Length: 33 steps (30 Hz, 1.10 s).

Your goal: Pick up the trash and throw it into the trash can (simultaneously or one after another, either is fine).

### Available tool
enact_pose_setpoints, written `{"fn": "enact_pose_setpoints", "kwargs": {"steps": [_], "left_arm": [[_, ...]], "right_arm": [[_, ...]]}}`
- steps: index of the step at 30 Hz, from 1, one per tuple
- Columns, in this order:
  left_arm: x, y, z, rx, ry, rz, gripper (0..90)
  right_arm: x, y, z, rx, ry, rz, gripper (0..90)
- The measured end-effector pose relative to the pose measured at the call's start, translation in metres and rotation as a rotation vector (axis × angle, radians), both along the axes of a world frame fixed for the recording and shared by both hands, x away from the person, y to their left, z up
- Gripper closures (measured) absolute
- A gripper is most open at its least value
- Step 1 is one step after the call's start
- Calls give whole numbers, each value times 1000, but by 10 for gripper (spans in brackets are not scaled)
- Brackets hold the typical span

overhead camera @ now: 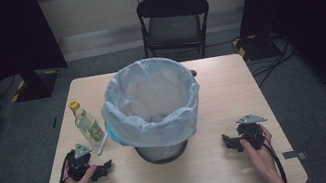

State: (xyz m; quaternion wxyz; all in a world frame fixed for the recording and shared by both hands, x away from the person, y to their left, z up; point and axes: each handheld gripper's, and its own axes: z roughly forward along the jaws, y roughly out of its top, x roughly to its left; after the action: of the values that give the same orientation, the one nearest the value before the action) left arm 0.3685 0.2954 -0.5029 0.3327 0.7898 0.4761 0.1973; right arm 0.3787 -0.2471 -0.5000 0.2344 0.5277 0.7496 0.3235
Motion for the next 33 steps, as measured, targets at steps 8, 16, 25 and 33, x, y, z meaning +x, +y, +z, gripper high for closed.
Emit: {"fn": "enact_pose_setpoints", "kwargs": {"steps": [8,16,25,33], "left_arm": [[-3,-1,3,10,-2,-25,75],[-13,-3,15,18,-28,9,164],[-17,15,41,-128,-117,50,161],[7,29,52,-155,-166,40,158]], "right_arm": [[0,0,0,0,-1,1,118],[0,0,0,0,0,-1,118],[0,0,0,0,-1,0,118],[0,0,0,0,-1,0,118]]}}
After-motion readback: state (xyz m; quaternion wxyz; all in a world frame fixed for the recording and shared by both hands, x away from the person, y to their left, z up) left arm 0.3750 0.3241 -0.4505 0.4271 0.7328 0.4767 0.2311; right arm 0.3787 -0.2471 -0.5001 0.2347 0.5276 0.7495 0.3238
